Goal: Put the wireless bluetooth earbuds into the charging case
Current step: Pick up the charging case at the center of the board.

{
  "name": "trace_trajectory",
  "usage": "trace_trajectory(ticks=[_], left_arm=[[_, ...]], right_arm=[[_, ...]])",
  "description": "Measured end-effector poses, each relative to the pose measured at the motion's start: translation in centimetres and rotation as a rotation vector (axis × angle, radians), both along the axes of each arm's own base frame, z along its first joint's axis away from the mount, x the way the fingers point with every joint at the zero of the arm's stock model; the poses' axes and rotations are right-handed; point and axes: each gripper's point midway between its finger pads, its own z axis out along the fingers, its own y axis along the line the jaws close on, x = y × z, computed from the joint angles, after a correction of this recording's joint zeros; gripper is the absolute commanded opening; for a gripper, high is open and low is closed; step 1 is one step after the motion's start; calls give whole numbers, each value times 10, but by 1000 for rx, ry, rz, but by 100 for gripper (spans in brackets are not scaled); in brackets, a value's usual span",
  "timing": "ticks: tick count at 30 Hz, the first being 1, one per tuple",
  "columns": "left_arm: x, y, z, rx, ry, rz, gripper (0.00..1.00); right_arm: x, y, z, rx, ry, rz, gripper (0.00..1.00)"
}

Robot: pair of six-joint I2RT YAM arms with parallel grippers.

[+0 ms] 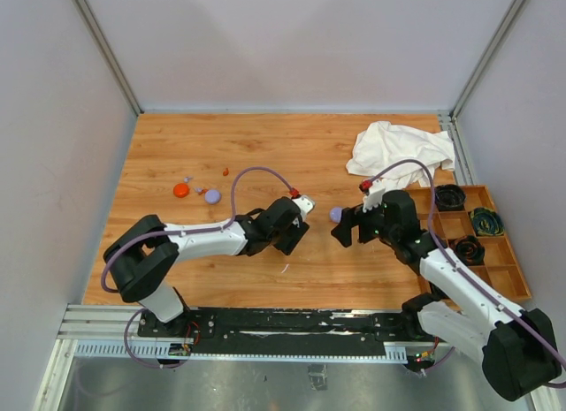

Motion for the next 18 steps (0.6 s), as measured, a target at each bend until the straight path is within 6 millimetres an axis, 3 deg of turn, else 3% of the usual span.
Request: trace_trajectory(ticks=[13,18], left_arm=[[0,-16,55,-99,-239,-263,54],[-3,-26,77,-124,-331,-394,44]], right_arm=[[3,16,41,95,56,90,86],[2,30,50,130,119,162,80]])
